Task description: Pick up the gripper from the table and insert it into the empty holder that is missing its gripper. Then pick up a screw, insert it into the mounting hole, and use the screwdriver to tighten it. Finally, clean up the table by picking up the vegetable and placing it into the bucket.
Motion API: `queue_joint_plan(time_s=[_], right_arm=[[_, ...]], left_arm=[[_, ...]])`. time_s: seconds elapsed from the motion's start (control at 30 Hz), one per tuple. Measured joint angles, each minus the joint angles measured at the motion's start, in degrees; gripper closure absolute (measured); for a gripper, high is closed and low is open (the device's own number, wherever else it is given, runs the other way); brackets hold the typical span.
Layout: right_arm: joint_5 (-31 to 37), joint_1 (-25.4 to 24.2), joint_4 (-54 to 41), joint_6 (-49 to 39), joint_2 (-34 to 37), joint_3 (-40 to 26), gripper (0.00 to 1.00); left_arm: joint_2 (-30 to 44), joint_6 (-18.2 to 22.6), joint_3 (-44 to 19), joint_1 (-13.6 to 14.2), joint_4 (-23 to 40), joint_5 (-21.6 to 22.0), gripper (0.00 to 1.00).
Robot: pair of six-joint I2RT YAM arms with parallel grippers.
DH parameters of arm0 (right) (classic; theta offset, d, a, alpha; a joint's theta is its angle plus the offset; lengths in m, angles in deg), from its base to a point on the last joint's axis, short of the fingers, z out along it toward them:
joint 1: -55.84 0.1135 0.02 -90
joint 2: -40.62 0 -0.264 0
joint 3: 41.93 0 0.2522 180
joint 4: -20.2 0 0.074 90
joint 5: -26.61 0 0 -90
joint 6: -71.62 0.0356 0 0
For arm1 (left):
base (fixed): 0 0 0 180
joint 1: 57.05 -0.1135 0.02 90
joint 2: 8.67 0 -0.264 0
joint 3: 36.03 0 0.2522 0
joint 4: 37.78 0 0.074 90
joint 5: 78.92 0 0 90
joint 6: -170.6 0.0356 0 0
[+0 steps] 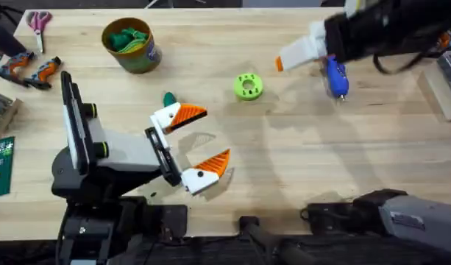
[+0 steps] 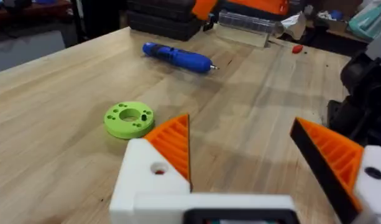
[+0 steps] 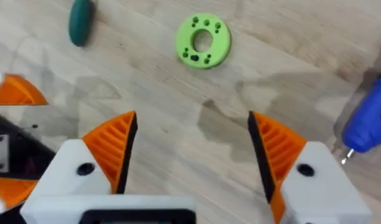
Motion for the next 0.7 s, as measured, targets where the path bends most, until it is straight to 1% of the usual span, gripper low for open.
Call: queue_joint_plan(time_s=[0.1,0.2,0.23,0.37,0.53,0.57,0.6,0.7], right_arm=[[4.5,2.0,4.5,2.8,-5.0,6.8,0.009],[8.5,4.7,9.6,5.0,-7.8,13.3,0.009],[11.0,8.7,15.7,6.6,-7.5,19.9,0.01],[11.7,11.3,19.0,7.3,-4.4,21.8,0.01],[10.3,11.8,23.7,7.3,-0.7,21.9,0.01],[10.3,12.3,28.1,6.7,1.3,21.9,0.01],[10.3,12.7,29.4,6.5,2.1,21.9,0.01],[10.2,13.9,31.2,5.9,4.6,21.9,0.01]], left_arm=[[0.0,0.0,0.0,0.0,0.0,0.0,0.015],[0.0,0.0,0.0,0.0,0.0,0.0,0.015],[0.0,0.0,0.0,0.0,0.0,0.0,0.015],[0.0,0.0,0.0,0.0,0.0,0.0,0.016],[0.0,0.0,0.0,0.0,0.0,0.0,0.015],[0.0,0.0,0.0,0.0,0.0,0.0,0.015],[0.0,0.0,0.0,0.0,0.0,0.0,0.015],[0.0,0.0,0.0,0.0,0.0,0.0,0.015]])
